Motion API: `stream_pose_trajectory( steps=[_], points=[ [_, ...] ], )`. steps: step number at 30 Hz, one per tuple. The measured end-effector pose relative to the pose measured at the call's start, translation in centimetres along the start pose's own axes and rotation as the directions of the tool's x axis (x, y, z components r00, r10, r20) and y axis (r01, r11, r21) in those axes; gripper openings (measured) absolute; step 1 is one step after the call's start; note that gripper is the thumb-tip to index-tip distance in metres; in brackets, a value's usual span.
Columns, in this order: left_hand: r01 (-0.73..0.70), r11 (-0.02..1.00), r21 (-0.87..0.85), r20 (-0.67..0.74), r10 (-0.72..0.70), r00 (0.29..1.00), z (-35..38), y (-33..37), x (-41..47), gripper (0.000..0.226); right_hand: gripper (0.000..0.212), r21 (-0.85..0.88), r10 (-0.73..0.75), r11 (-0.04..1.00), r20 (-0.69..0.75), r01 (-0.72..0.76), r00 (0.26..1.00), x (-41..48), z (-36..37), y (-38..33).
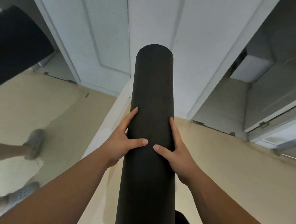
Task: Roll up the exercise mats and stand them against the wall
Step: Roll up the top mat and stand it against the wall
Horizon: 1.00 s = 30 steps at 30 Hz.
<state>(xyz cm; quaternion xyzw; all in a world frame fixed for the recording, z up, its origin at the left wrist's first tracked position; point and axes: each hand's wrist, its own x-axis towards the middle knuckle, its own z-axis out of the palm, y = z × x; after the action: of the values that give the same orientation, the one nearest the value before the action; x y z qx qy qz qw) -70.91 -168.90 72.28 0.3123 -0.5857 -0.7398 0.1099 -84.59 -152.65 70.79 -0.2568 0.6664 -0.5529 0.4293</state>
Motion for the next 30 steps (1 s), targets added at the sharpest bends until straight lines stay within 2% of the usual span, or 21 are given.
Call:
stream_pose_trajectory(
  steps=[6,10,20,26,30],
  points=[
    [0.068,0.997,0.024,-0.046,-0.067,0.997,-2.4,-1.2,17.5,0.097,0.105,-0.004,0.064,0.998,0.087,-0.063,0.994,17.6,-5.2,3.0],
    [0.105,0.994,-0.002,-0.078,-0.105,0.991,-4.7,-6.2,29.6,0.097,0.104,-0.044,0.11,0.993,0.09,-0.106,0.99,29.7,-7.5,8.7],
    [0.218,0.975,-0.034,-0.143,-0.221,0.965,-15.4,-31.7,50.7,0.099,0.114,-0.16,0.168,0.975,0.096,-0.151,0.981,51.9,-4.6,34.9],
    [0.321,0.947,-0.015,-0.101,-0.321,0.942,-21.5,-45.0,57.2,0.1,0.116,-0.075,0.235,0.97,0.062,-0.23,0.97,57.5,-0.3,49.1],
    [0.355,0.935,0.014,0.022,-0.355,0.934,-23.9,-50.8,60.1,0.101,0.115,-0.029,0.257,0.966,-0.006,-0.257,0.966,58.7,1.4,54.8]
  ],
)
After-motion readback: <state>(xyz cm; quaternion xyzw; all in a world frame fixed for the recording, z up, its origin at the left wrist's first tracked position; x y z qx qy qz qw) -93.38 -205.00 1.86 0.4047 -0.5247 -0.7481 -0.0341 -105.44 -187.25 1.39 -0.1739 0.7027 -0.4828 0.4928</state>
